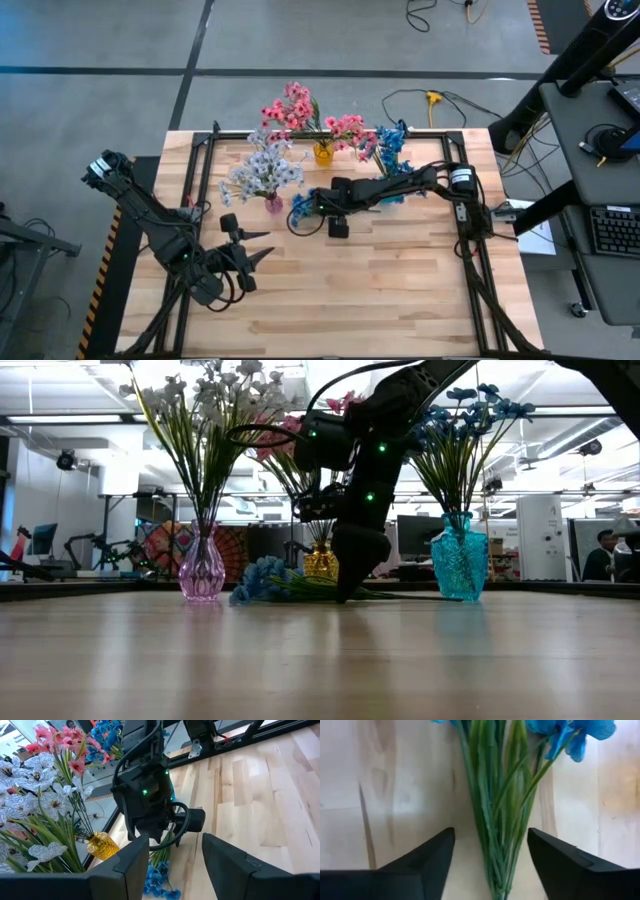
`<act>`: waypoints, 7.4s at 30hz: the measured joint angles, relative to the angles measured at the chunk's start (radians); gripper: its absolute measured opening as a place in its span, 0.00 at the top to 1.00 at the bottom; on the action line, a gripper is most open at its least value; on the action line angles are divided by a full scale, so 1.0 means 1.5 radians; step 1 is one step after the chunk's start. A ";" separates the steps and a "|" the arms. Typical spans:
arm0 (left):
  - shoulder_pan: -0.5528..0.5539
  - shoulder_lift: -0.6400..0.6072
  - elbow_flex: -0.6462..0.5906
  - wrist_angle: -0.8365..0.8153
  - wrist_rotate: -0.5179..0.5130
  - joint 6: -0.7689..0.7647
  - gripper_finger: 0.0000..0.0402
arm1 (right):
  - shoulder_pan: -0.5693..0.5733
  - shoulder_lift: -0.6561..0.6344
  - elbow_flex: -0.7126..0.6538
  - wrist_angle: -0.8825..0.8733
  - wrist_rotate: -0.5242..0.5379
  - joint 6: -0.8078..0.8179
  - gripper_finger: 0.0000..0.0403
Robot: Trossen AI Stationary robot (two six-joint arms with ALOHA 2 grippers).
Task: Sort flowers into vase by color
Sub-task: Put the blue flowers into the blue vase
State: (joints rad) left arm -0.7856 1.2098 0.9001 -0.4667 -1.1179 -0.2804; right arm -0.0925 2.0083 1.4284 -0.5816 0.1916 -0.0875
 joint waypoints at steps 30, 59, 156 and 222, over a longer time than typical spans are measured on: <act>0.000 0.000 0.000 0.006 -0.034 0.006 0.58 | 0.099 -0.143 -0.083 -0.026 -0.020 0.132 0.93; 0.005 0.001 0.002 0.029 -0.110 0.024 0.58 | 0.336 -0.480 -0.458 0.848 0.627 -0.193 0.93; 0.343 0.163 0.005 0.770 0.356 0.385 0.57 | 0.153 -0.522 -0.585 0.984 0.571 -0.362 0.93; 0.569 0.404 0.276 0.669 0.496 0.269 0.90 | 0.167 -0.526 -0.584 0.984 0.571 -0.312 0.72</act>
State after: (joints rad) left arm 0.0678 1.8153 1.3144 0.5370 -0.3737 0.1237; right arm 0.1585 1.2194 0.5526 0.8948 1.0481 -0.5548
